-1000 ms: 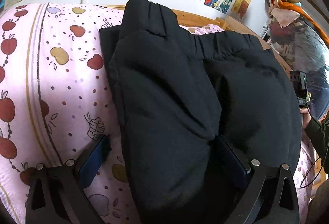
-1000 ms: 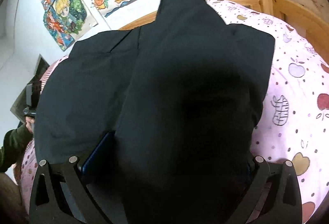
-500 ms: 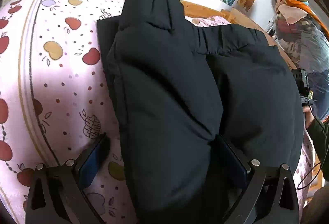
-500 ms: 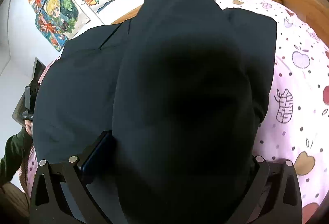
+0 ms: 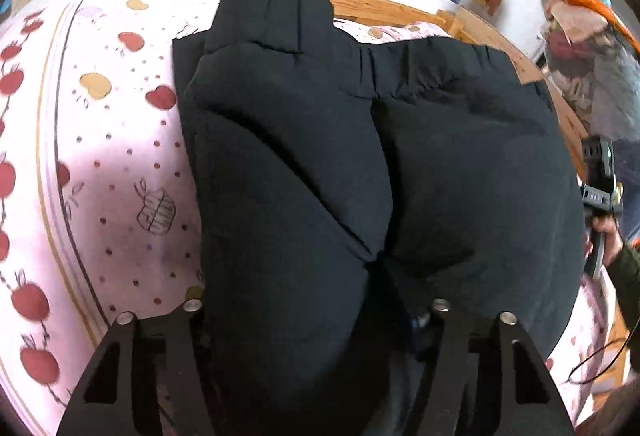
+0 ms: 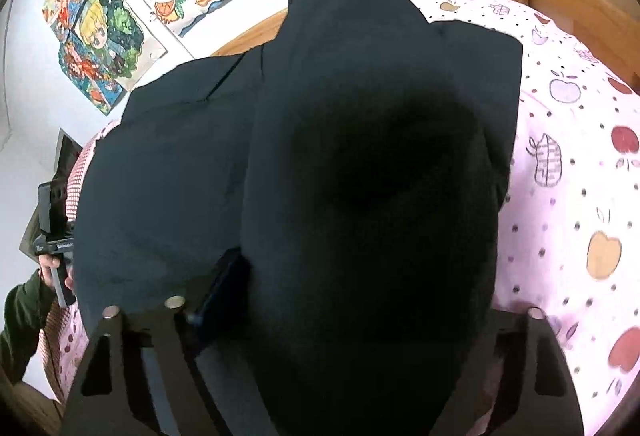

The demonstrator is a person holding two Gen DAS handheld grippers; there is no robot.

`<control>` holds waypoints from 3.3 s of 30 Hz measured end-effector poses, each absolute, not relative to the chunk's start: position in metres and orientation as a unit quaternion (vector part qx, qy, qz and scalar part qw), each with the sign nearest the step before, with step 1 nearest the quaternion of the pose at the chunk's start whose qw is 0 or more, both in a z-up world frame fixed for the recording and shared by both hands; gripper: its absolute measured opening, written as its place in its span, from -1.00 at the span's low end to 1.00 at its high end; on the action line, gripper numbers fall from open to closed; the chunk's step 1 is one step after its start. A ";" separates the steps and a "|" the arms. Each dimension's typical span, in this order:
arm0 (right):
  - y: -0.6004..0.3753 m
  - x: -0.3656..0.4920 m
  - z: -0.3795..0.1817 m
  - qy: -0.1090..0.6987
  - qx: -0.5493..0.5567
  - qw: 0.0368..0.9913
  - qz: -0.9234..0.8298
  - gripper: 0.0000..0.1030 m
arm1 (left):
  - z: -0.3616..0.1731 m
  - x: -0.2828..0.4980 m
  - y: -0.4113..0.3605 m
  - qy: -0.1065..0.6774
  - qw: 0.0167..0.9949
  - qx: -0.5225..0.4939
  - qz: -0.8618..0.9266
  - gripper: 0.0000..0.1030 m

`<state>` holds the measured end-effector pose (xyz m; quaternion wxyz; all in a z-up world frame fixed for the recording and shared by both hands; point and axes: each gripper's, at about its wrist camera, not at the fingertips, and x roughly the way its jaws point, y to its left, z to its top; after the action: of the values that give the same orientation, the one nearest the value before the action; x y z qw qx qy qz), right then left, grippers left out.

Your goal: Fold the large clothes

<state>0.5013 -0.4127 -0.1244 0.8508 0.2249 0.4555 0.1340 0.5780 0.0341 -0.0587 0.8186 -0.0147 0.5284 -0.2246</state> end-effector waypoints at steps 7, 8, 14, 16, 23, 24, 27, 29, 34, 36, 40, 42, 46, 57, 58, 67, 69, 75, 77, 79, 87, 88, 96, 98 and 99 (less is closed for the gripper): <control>-0.402 0.487 -0.108 0.445 0.238 0.856 0.114 -0.37 | -0.042 0.561 0.051 0.516 0.831 -0.072 -0.194 -0.43; -0.401 0.485 -0.103 0.443 0.238 0.857 0.113 -0.41 | -0.039 0.558 0.050 0.513 0.833 -0.072 -0.194 -0.48; -0.396 0.471 -0.068 0.413 0.256 0.865 0.129 -0.61 | -0.001 0.530 0.056 0.493 0.838 -0.098 -0.211 -0.64; -0.393 0.468 -0.054 0.402 0.257 0.868 0.138 -0.63 | 0.012 0.523 0.059 0.487 0.840 -0.109 -0.214 -0.66; -0.376 0.459 -0.007 0.377 0.259 0.873 0.170 -0.64 | 0.060 0.496 0.083 0.463 0.852 -0.130 -0.207 -0.67; -0.373 0.456 0.000 0.374 0.257 0.873 0.176 -0.64 | 0.066 0.491 0.088 0.462 0.852 -0.134 -0.205 -0.67; -0.370 0.446 0.011 0.375 0.255 0.872 0.186 -0.64 | 0.077 0.480 0.100 0.458 0.855 -0.140 -0.198 -0.67; -0.364 0.441 0.015 0.378 0.251 0.870 0.193 -0.64 | 0.078 0.474 0.099 0.459 0.856 -0.141 -0.193 -0.67; -0.359 0.431 0.001 0.409 0.244 0.857 0.198 -0.64 | 0.056 0.462 0.112 0.489 0.841 -0.142 -0.182 -0.67; -0.358 0.429 -0.012 0.424 0.241 0.851 0.196 -0.64 | 0.041 0.461 0.110 0.506 0.832 -0.140 -0.176 -0.67; -0.355 0.432 -0.038 0.448 0.237 0.843 0.183 -0.64 | 0.009 0.462 0.113 0.523 0.825 -0.137 -0.164 -0.67; -0.356 0.431 -0.045 0.450 0.233 0.843 0.178 -0.64 | 0.003 0.465 0.115 0.521 0.826 -0.139 -0.164 -0.66; -0.354 0.431 -0.049 0.453 0.219 0.846 0.176 -0.63 | 0.001 0.463 0.117 0.517 0.830 -0.129 -0.167 -0.64; -0.362 0.438 -0.065 0.460 0.217 0.844 0.172 -0.46 | -0.013 0.471 0.096 0.512 0.846 -0.057 -0.135 0.04; -0.362 0.438 -0.066 0.461 0.217 0.844 0.169 -0.40 | -0.013 0.472 0.096 0.513 0.846 -0.062 -0.133 0.11; -0.356 0.435 -0.067 0.458 0.170 0.866 0.105 0.43 | -0.007 0.461 0.098 0.460 0.878 -0.097 -0.088 0.75; -0.353 0.432 -0.064 0.447 0.160 0.875 0.093 0.49 | -0.007 0.458 0.098 0.456 0.880 -0.104 -0.082 0.84; -0.350 0.431 -0.052 0.432 0.152 0.886 0.077 0.52 | -0.002 0.452 0.098 0.449 0.884 -0.116 -0.054 0.87; -0.354 0.428 -0.048 0.432 0.153 0.886 0.075 0.52 | 0.003 0.447 0.100 0.444 0.886 -0.126 -0.044 0.90; -0.354 0.425 -0.042 0.433 0.153 0.886 0.072 0.52 | 0.009 0.439 0.097 0.437 0.890 -0.126 -0.024 0.94; -0.348 0.386 0.003 0.404 0.109 0.908 0.017 0.80 | 0.054 0.374 0.080 0.363 0.925 -0.108 0.014 0.99; -0.348 0.378 0.012 0.396 0.107 0.912 0.011 0.80 | 0.062 0.362 0.076 0.354 0.929 -0.106 0.014 0.99; -0.316 0.253 0.099 0.331 0.058 0.942 0.018 0.81 | 0.138 0.245 0.034 0.293 0.952 -0.084 -0.006 1.00; -0.304 0.218 0.123 0.322 0.047 0.945 0.033 0.81 | 0.158 0.219 0.028 0.286 0.954 -0.084 -0.016 1.00; -0.300 0.205 0.134 0.315 0.048 0.947 0.037 0.81 | 0.168 0.202 0.027 0.282 0.955 -0.084 -0.018 1.00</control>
<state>0.2049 -0.2997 0.1342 0.9471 0.0482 0.3150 0.0368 0.2024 0.0270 0.1676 0.9555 -0.0839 0.2823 -0.0185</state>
